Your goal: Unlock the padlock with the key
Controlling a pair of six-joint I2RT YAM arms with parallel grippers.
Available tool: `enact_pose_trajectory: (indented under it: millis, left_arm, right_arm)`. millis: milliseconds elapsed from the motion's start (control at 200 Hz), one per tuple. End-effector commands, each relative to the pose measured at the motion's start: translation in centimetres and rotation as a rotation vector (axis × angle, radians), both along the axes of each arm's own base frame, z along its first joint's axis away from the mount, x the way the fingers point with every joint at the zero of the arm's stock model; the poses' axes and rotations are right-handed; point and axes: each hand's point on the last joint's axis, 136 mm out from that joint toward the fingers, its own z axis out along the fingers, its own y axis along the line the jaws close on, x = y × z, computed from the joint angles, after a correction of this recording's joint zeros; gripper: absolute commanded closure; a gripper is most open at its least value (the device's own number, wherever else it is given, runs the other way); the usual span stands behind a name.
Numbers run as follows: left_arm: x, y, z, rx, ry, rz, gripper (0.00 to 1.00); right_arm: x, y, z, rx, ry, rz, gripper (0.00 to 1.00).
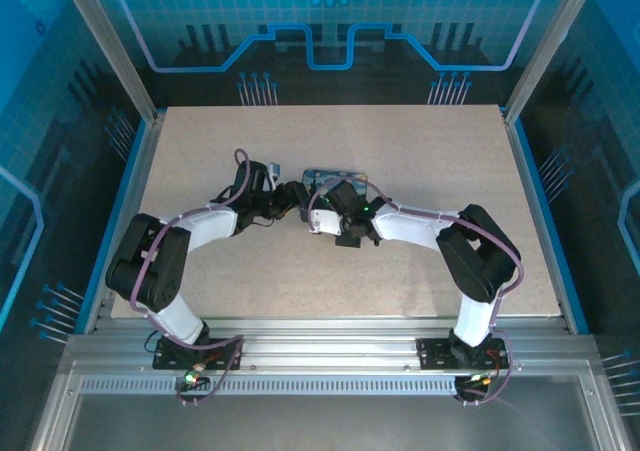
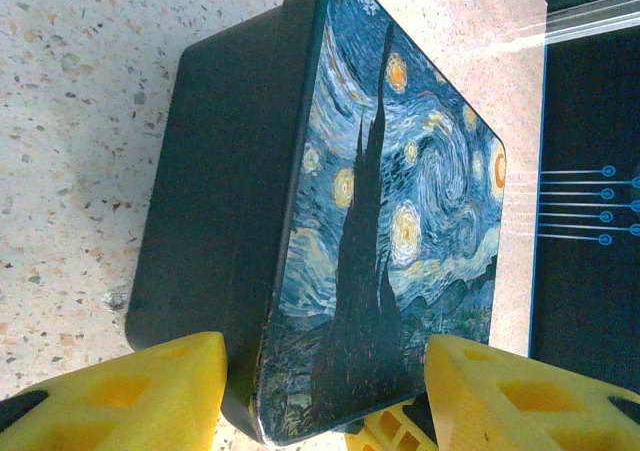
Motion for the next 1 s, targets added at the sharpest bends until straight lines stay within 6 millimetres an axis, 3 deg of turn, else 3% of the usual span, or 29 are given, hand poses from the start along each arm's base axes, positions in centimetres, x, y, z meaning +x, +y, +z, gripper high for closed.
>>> enact_pose_trajectory:
  millis: [0,365,685,990]
  left_arm:
    - [0.0,-0.7,0.6,-0.024,-0.003,-0.022,0.45]
    - [-0.4,1.5,2.5,-0.026,-0.043,0.04,0.42]
    - [-3.6,2.3,3.7,-0.024,-0.044,0.031,0.4]
    - [-6.9,3.0,3.8,-0.003,-0.012,-0.003,0.31]
  right_arm:
    - [0.4,1.8,1.0,0.032,-0.041,0.044,1.0]
    - [-1.7,3.0,3.7,0.103,-0.08,0.032,1.0]
    - [-3.1,2.1,6.9,0.184,-0.129,-0.021,1.0]
    - [-4.1,0.6,9.0,0.256,-0.165,-0.083,1.0]
